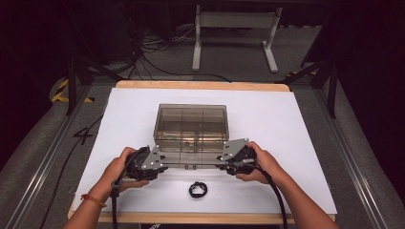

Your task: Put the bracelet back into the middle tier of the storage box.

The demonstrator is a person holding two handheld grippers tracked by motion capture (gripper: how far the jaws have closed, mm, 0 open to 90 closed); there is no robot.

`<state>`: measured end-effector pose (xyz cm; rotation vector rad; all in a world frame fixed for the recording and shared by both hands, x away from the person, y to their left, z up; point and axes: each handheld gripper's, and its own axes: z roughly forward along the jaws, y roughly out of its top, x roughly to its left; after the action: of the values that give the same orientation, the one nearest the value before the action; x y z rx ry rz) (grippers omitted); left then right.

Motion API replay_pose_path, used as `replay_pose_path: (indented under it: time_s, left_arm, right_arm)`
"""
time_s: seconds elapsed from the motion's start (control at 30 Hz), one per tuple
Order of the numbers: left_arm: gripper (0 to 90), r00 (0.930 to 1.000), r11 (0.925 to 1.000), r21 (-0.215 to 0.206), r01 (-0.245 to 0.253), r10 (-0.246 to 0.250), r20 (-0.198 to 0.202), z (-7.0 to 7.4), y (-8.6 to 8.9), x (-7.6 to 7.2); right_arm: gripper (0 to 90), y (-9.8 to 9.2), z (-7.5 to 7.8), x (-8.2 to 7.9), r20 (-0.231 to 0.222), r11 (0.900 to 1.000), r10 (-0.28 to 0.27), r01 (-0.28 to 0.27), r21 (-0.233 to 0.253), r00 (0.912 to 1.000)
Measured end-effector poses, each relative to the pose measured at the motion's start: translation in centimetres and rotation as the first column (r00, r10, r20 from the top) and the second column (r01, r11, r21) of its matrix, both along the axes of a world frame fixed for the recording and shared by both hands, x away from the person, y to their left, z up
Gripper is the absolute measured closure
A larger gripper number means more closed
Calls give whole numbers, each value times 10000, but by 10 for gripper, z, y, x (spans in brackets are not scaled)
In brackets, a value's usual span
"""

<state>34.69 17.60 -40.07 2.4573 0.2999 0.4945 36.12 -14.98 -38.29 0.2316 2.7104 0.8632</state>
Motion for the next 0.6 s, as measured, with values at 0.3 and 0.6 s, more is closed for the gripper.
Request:
replay_pose_path:
  time_s: [0.3, 0.6]
  left_arm:
    - [570, 9989, 9948, -914, -454, 463, 81, 4, 25, -8]
    - [582, 9970, 9881, -1330, -773, 755, -189, -9, 37, -13]
  right_arm:
    - [709, -22, 7, -7, 166, 9959, -409, 394, 817, 9990]
    - [688, -43, 4, -13, 118, 9908, -795, 777, 1107, 9968]
